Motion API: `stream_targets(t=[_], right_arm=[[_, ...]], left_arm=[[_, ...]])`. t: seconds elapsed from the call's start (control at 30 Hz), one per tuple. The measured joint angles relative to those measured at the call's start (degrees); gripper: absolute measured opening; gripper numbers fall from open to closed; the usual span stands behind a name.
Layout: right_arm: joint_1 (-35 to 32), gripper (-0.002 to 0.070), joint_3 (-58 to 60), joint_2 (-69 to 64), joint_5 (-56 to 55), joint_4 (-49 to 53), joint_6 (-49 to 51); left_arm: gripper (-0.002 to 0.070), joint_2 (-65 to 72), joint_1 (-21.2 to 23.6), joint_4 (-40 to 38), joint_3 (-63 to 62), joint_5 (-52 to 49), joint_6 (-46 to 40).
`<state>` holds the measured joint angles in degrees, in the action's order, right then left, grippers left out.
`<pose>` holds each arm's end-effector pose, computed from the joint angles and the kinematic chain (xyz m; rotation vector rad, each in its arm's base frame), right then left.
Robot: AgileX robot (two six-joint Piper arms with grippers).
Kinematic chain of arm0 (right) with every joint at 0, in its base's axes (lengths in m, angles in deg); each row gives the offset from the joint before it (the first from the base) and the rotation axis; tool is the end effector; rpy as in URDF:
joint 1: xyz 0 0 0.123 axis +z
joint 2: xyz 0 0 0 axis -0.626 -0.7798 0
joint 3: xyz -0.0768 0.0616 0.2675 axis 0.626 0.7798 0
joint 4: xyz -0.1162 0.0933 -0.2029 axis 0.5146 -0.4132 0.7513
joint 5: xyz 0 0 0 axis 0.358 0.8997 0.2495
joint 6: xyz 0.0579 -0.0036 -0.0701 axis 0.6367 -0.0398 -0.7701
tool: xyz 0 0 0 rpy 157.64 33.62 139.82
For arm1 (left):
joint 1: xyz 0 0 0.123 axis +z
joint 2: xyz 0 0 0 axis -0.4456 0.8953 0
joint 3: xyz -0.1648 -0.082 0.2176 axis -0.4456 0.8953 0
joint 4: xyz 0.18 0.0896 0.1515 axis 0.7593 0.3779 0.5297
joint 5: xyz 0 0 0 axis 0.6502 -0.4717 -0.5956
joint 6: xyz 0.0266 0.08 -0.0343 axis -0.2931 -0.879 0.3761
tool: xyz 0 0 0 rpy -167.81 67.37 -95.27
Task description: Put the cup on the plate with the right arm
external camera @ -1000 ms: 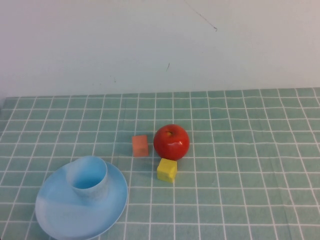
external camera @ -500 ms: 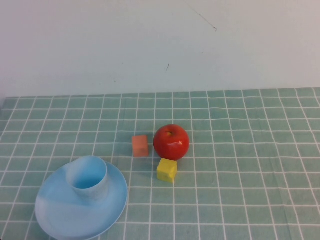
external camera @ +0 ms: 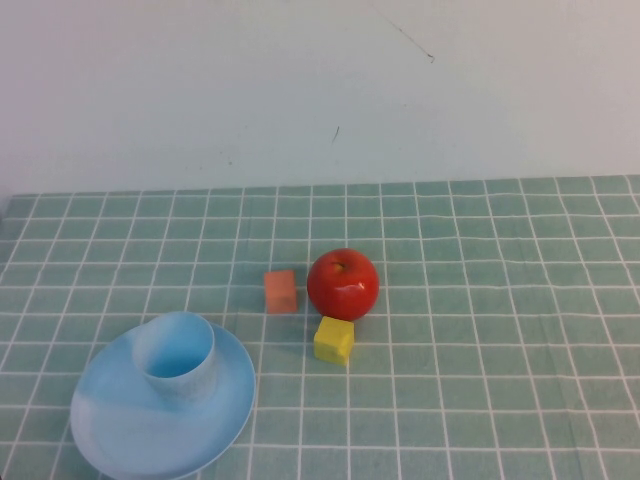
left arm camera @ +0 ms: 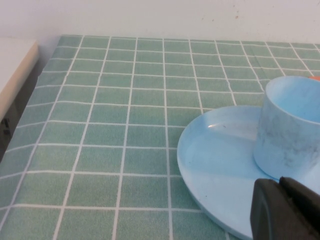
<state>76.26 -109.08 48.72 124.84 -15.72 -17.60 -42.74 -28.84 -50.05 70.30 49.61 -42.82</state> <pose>0.0308 0.0139 0.3235 -0.8157 1.7739 0.1751 0.0531 -0.0051 0.1754 -0.0571 1.8351 -0.1484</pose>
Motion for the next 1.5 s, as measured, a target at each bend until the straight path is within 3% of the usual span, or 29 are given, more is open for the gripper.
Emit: stream_targets(t=[1.03, 1.13, 1.5], right_arm=[[-0.4, -0.0002, 0.0, 0.0, -4.6, -0.2, -0.8], [-4.1, -0.0002, 0.0, 0.1, -4.6, -2.0, -0.8], [-34.1, -0.0002, 0.0, 5.1, -4.6, -5.0, -0.8]], left_arm=[[-0.0003, 0.0, 0.0, 0.0, 0.0, 0.0, -0.1], [-0.0003, 0.0, 0.0, 0.0, 0.0, 0.0, -0.1], [-0.0003, 0.0, 0.0, 0.0, 0.0, 0.0, 0.0]])
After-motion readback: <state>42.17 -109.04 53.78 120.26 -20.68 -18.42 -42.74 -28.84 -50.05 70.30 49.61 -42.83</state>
